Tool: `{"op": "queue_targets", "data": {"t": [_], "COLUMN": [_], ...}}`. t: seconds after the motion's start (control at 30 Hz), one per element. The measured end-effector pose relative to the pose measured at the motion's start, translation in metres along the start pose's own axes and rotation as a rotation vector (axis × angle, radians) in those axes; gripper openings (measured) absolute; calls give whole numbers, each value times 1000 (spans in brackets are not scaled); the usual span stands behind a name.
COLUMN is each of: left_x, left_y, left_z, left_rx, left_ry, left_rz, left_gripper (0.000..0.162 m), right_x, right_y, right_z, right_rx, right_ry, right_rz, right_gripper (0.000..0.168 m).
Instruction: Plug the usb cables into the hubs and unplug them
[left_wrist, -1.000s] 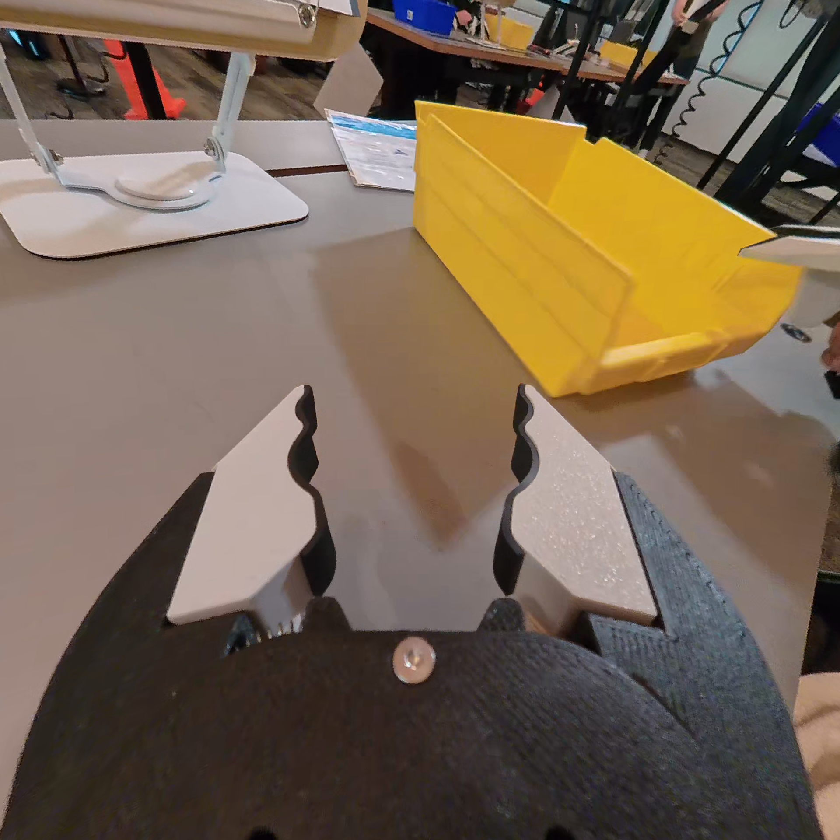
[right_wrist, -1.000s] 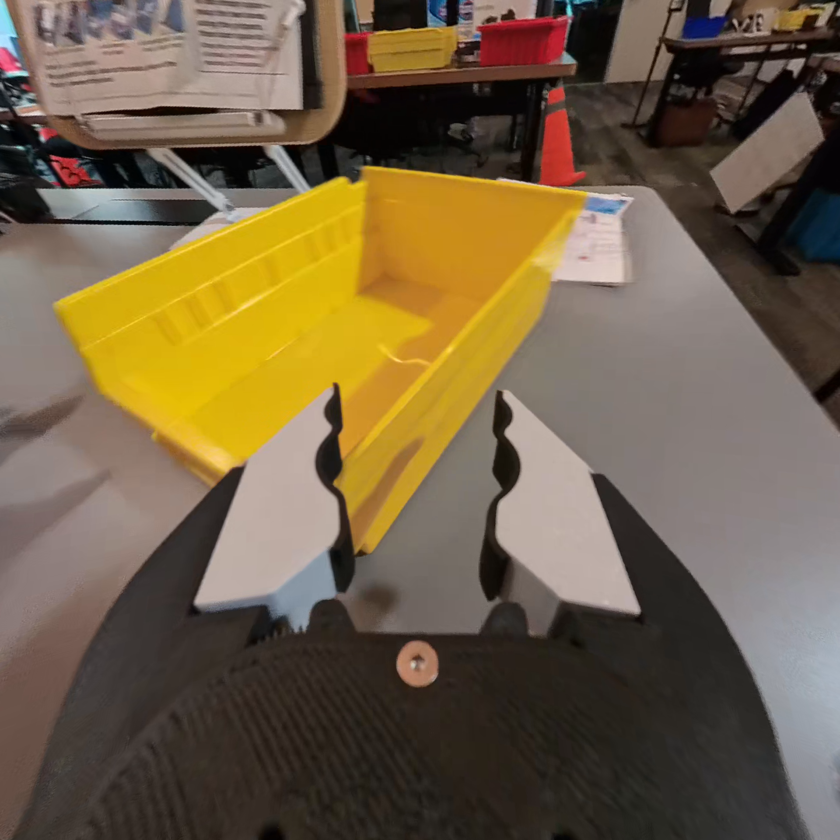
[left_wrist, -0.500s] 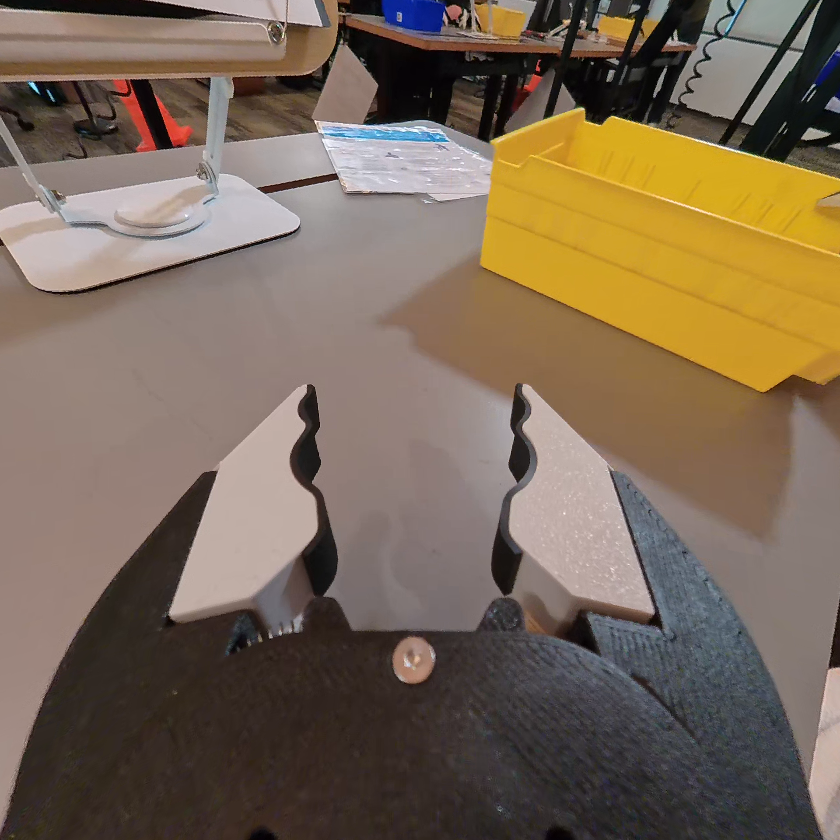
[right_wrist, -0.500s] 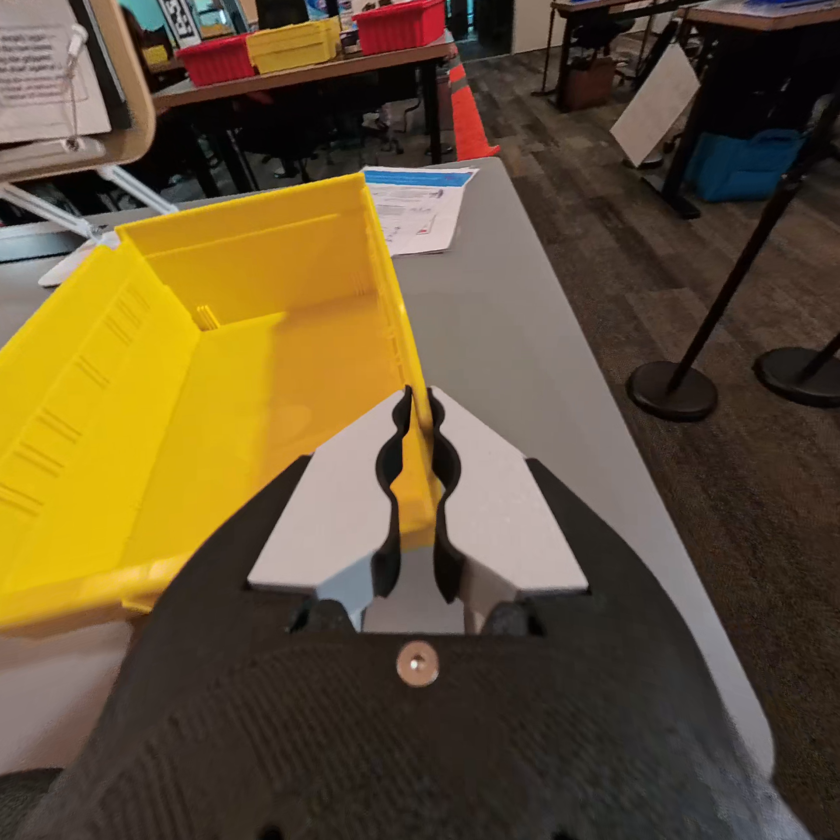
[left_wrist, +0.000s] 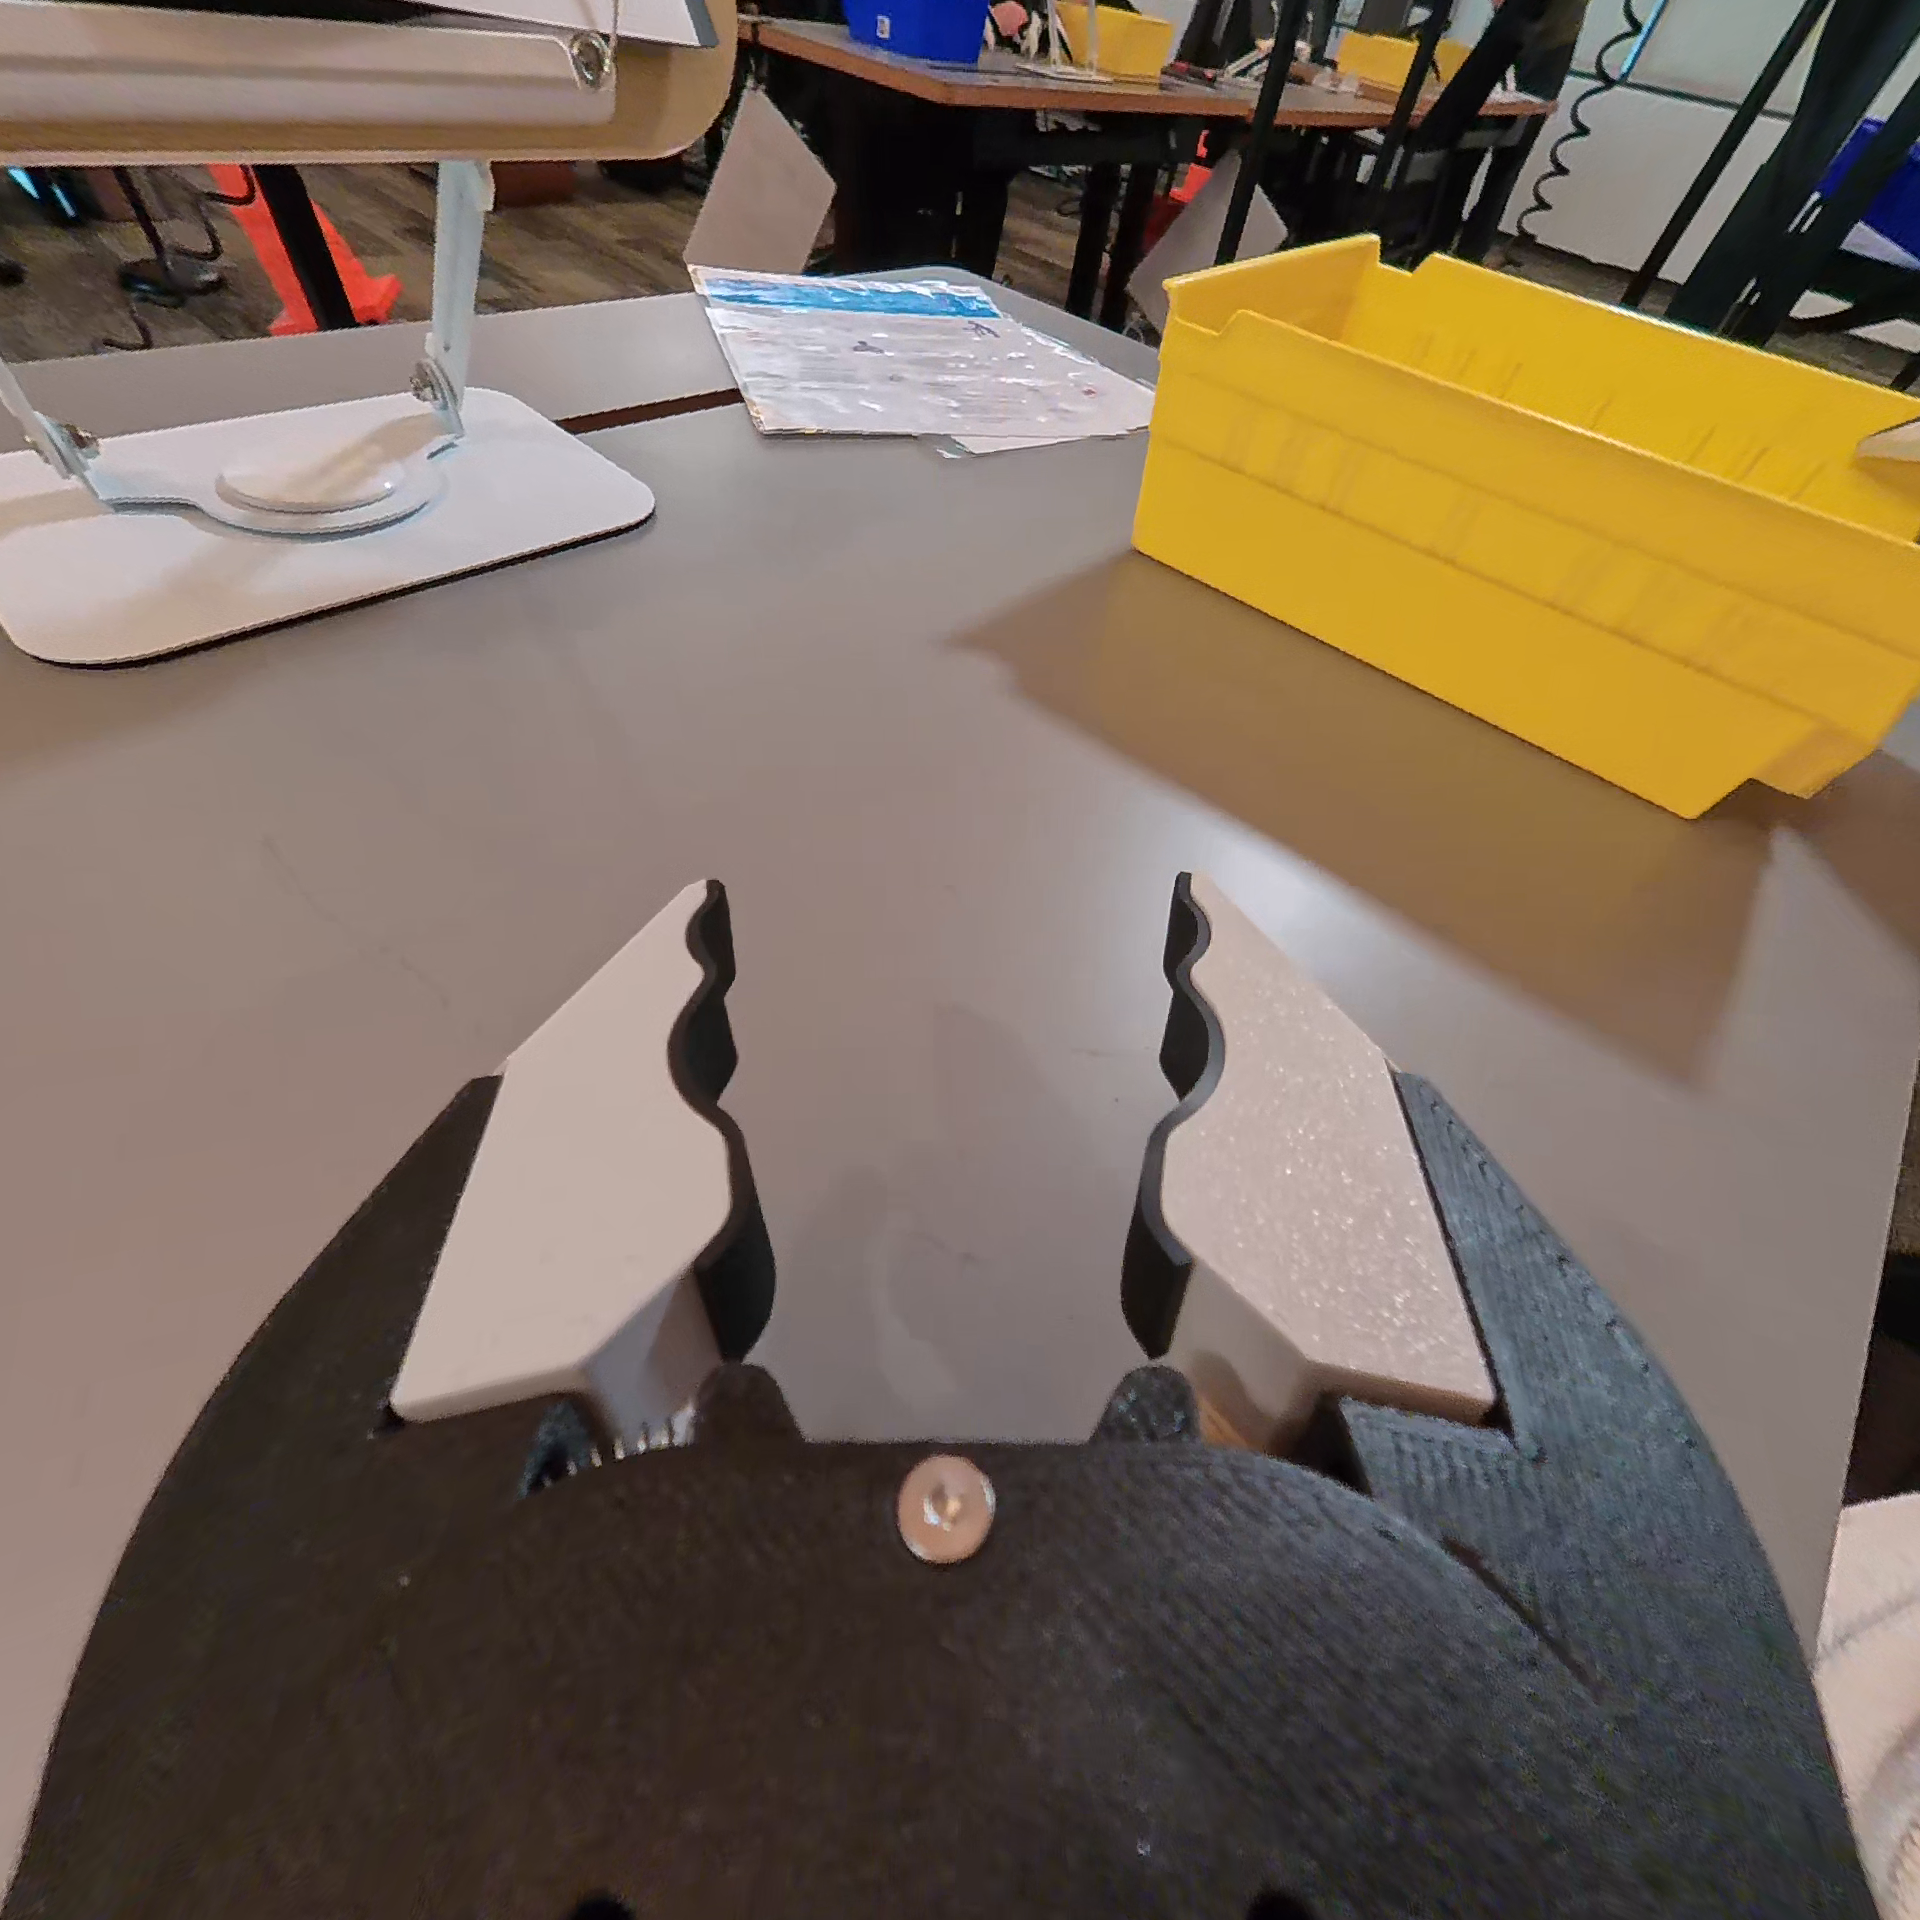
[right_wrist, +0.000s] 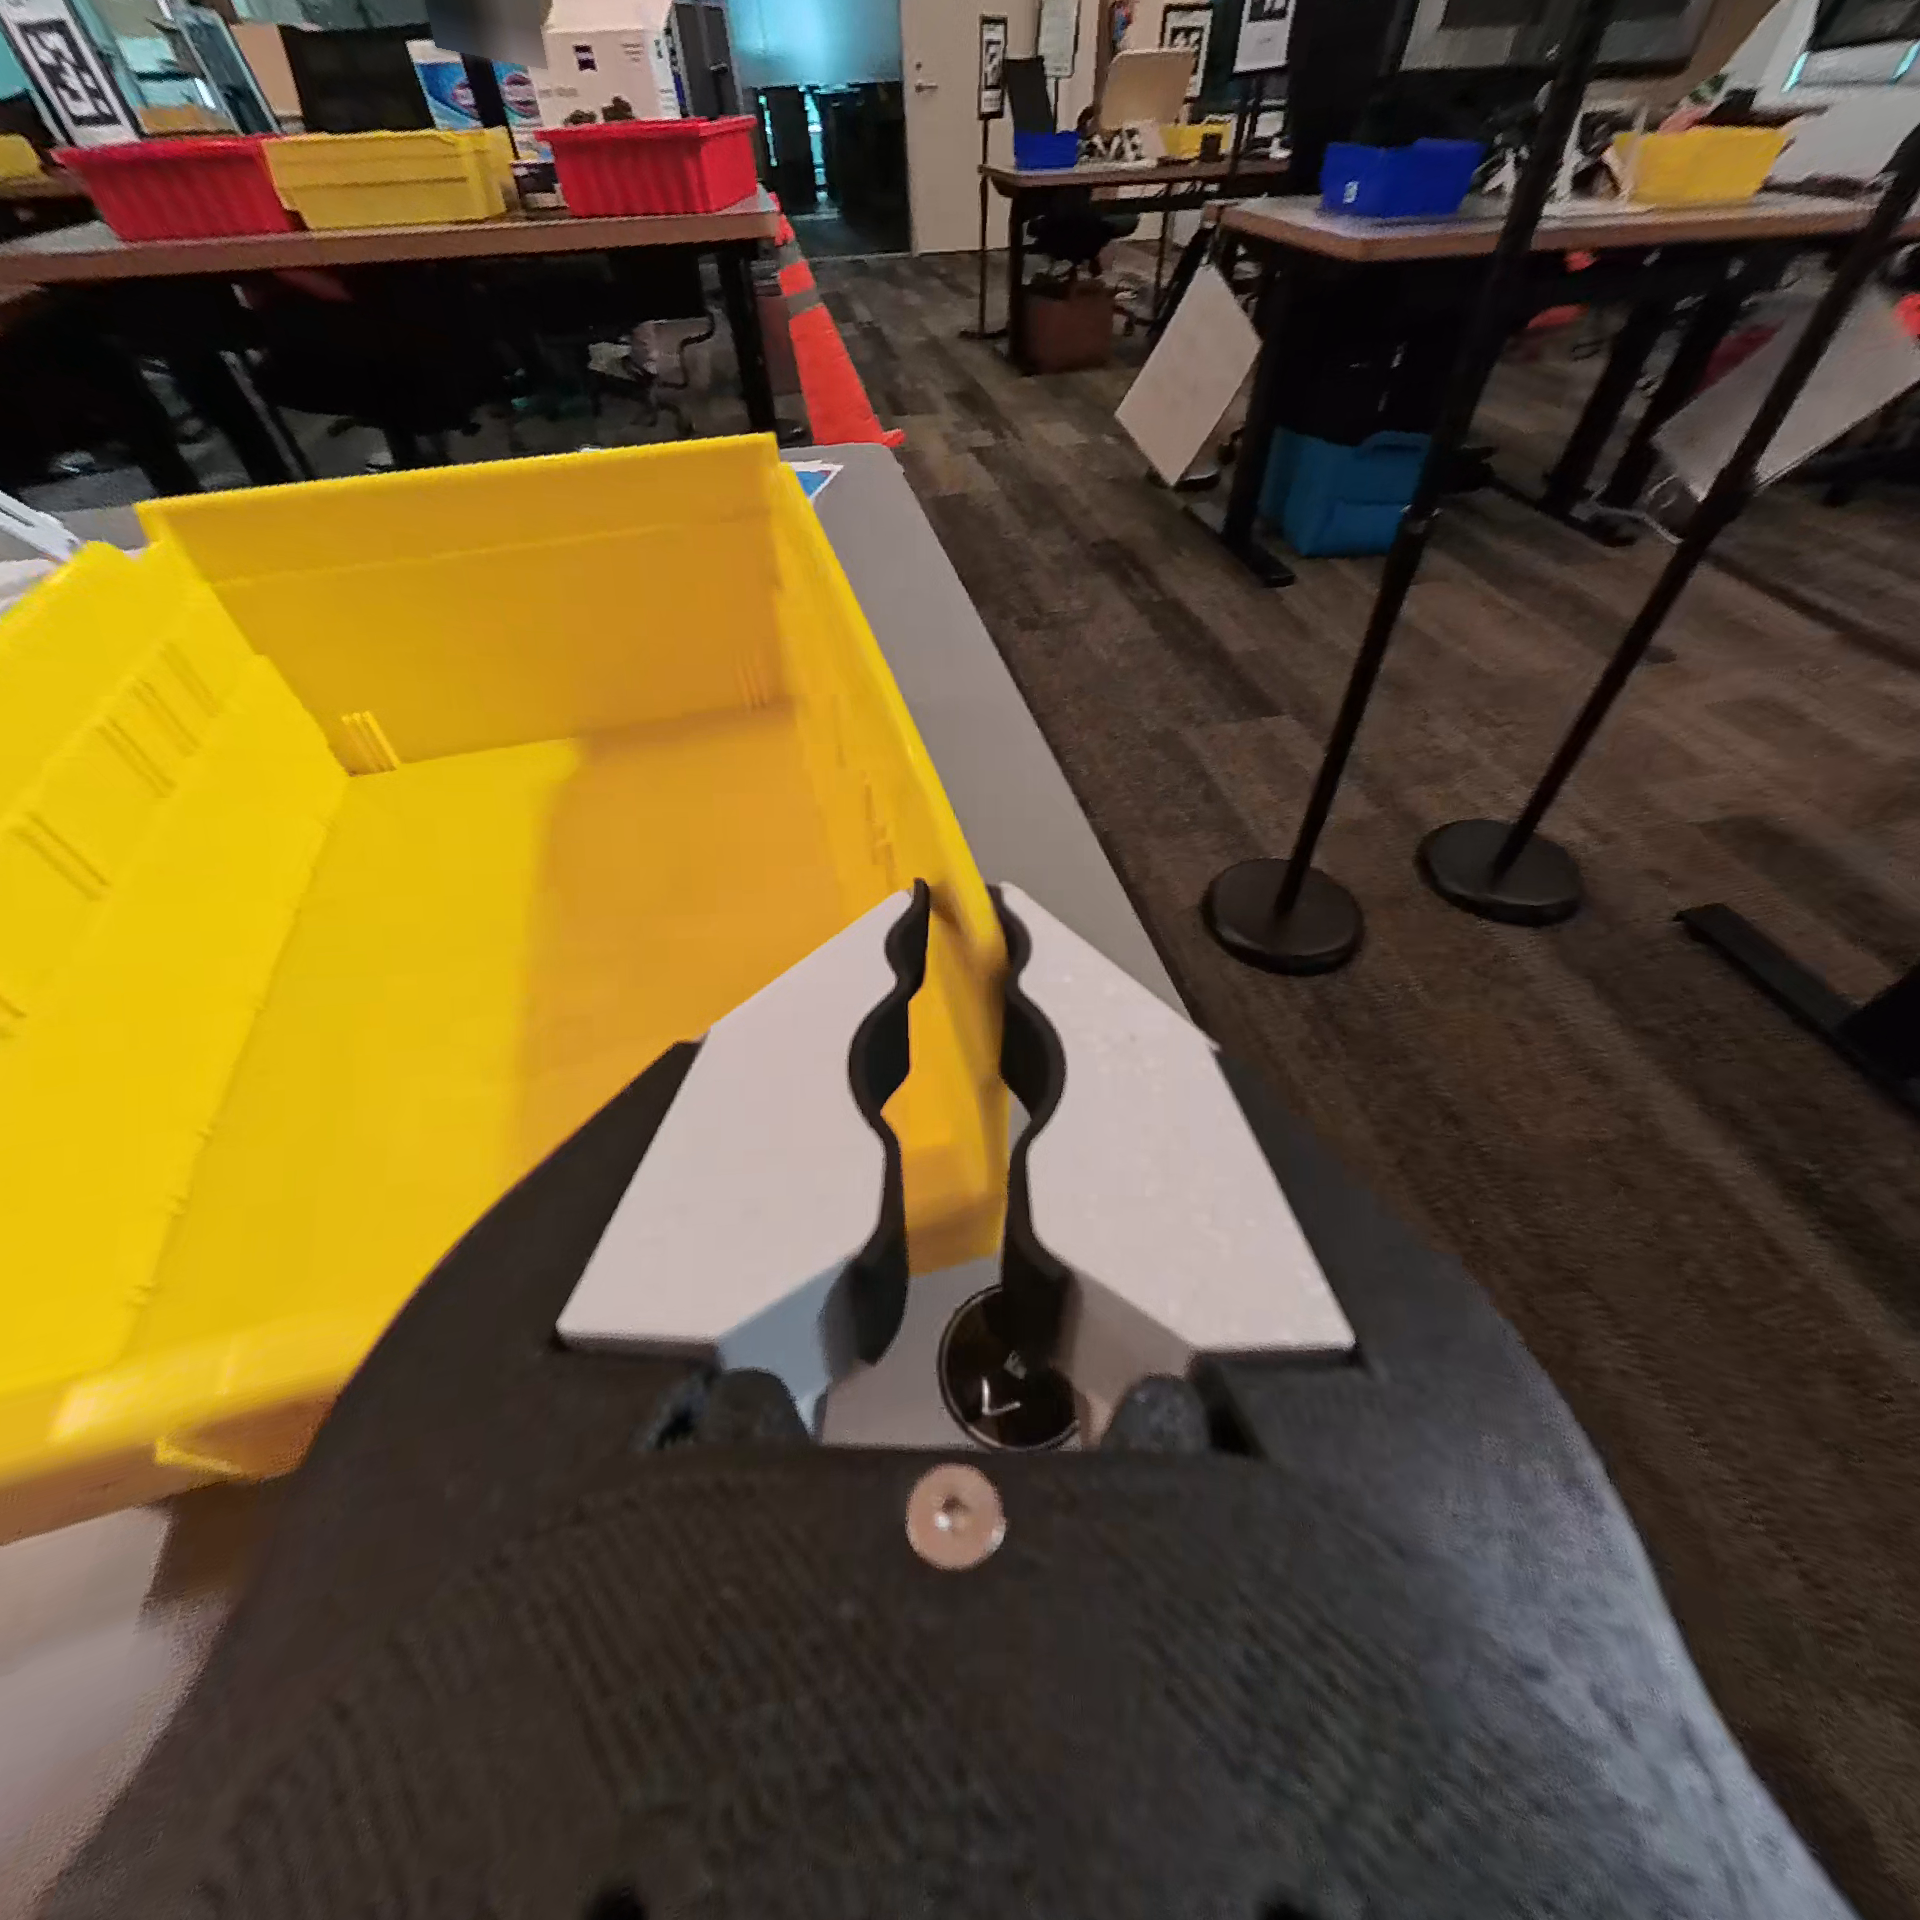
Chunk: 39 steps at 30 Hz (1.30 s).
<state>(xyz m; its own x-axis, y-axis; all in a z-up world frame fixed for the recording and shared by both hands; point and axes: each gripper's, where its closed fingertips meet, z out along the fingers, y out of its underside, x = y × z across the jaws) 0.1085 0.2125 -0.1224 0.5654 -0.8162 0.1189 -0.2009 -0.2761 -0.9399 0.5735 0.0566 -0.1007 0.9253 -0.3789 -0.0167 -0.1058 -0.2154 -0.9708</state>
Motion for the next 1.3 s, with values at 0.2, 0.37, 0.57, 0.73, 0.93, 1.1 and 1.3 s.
{"op": "queue_targets", "data": {"t": [0.2, 0.37, 0.57, 0.73, 0.93, 1.1, 1.3], "left_x": [3, -2, -34, -93, -147, -185, -187], "left_y": [-2, -6, -22, -23, -15, 31, 52], "left_z": [-3, -7, -44, -116, -208, -235, -248], "left_rx": [-5, -8, 38, 53, -2, -146, -152], "left_ry": [-4, -60, -329, -720, -1089, -1133, -1069], "left_rz": [17, 25, 229, 364, 443, 258, 111], "left_gripper": [76, 75, 75, 81, 86, 73, 45], "right_x": [0, -123, -316, -385, -378, -380, -404], "right_y": [-46, -118, -65, 17, 15, 9, 17], "right_z": [-26, -75, -116, -130, -108, -99, -107], "right_rx": [156, 470, 365, 4, -46, -78, -130], "right_ry": [96, -216, -853, -1173, -1152, -1186, -1288], "right_rz": [25, -24, -38, -37, 52, 156, 115], "right_gripper": [59, 55, 44, 45, 44, 42, 42]}}
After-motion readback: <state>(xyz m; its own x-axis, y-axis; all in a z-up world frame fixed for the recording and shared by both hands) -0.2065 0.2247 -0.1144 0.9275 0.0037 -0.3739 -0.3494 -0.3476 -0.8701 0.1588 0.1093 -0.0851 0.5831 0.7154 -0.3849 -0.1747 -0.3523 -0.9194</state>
